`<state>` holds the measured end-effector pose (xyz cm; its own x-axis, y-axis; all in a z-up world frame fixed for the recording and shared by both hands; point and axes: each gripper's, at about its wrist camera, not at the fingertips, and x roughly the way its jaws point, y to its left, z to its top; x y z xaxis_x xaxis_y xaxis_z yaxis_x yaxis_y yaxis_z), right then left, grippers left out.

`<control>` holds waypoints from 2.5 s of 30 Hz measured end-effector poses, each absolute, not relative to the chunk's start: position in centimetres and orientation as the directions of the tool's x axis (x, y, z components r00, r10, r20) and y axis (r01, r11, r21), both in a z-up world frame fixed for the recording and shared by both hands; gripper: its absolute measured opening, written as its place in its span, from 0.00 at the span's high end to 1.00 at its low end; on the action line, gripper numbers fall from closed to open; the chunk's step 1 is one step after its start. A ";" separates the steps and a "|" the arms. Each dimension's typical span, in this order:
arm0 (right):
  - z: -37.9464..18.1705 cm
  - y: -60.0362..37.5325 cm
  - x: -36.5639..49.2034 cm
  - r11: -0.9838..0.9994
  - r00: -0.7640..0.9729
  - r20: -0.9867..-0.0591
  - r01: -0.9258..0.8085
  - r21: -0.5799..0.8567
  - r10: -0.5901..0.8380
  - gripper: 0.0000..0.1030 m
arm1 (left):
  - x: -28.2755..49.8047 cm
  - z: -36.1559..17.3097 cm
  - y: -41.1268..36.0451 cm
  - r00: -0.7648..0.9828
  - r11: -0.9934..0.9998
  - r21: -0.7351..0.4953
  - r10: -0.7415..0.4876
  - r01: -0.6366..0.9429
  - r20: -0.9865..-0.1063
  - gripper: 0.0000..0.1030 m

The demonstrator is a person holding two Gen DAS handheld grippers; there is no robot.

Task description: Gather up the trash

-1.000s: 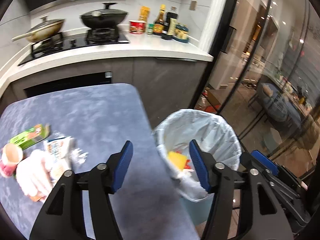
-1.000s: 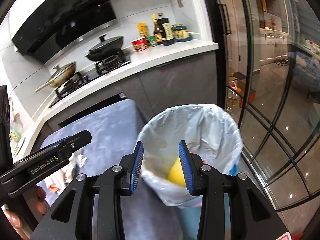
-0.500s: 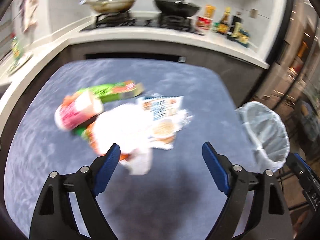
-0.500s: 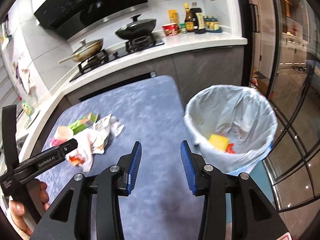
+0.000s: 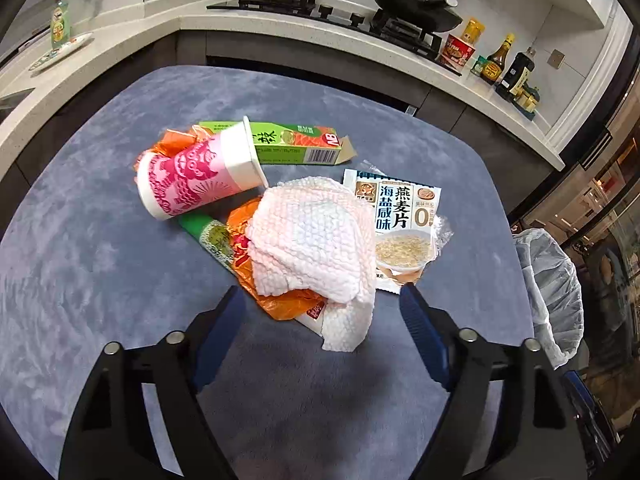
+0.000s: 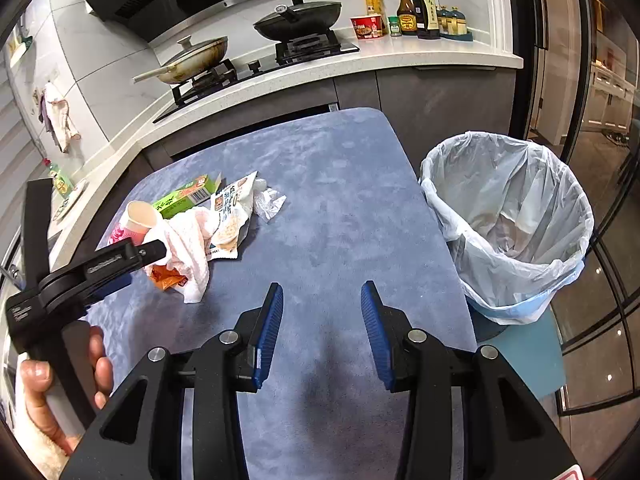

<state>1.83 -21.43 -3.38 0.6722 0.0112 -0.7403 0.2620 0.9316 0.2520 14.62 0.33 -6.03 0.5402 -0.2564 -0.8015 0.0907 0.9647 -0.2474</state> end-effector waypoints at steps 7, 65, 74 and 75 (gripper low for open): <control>-3.7 -21.8 2.3 0.929 0.664 -0.748 0.267 0.255 0.014 0.61 | 16.0 -7.2 0.0 0.527 0.964 -0.257 -0.253 0.068 -0.811 0.57; -6.7 -15.1 12.8 0.948 0.638 -0.752 0.107 0.299 0.165 0.99 | 9.5 -4.3 7.8 0.533 0.942 -0.285 -0.336 0.178 -0.777 0.97; -7.3 -14.1 11.0 0.947 0.616 -0.763 0.083 0.309 0.195 0.79 | 11.8 1.9 7.6 0.649 0.938 -0.292 -0.343 0.190 -0.680 0.97; -7.4 -14.1 10.9 0.947 0.615 -0.764 0.085 0.311 0.196 0.77 | 12.0 2.7 7.6 0.660 0.935 -0.297 -0.348 0.194 -0.665 0.97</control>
